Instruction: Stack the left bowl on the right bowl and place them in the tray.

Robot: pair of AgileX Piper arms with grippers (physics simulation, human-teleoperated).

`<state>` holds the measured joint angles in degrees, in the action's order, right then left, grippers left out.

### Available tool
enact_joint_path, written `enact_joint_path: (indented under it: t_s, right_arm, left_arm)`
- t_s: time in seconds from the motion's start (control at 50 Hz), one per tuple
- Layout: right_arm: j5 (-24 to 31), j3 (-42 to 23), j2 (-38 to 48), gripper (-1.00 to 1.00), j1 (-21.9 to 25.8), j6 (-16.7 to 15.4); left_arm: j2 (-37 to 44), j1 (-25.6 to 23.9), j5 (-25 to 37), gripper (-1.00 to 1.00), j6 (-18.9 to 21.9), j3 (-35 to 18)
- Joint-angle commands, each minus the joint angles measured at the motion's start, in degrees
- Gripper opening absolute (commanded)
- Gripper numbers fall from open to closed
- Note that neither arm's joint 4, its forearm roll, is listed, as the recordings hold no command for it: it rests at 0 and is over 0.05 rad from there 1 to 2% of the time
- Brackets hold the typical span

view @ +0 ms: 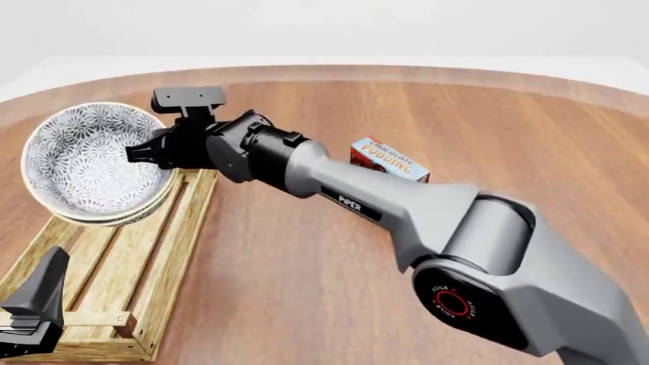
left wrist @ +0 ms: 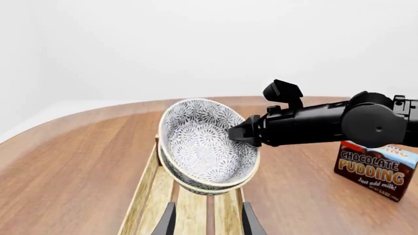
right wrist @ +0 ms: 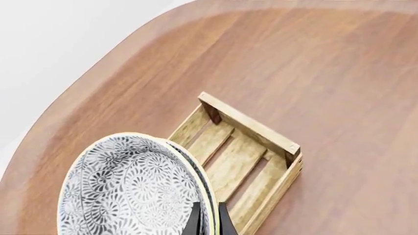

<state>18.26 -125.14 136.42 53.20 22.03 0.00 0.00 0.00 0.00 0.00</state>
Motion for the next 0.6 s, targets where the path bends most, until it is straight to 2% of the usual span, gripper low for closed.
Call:
enact_joint_path:
  t_s: [0.02,0.26,0.6]
  right_arm:
    - [-1.6,-0.4,0.3,-1.00,0.8,1.0]
    - [-2.3,-0.6,1.4,-1.00,1.7,1.3]
    - [-0.7,-6.3,6.3,-1.00,1.2,1.2]
  left_arm:
    - [0.0,0.0,0.0,1.00,0.0,0.0]
    - [0.0,0.0,0.0,1.00,0.0,0.0]
    - [0.0,0.0,0.0,1.00,0.0,0.0]
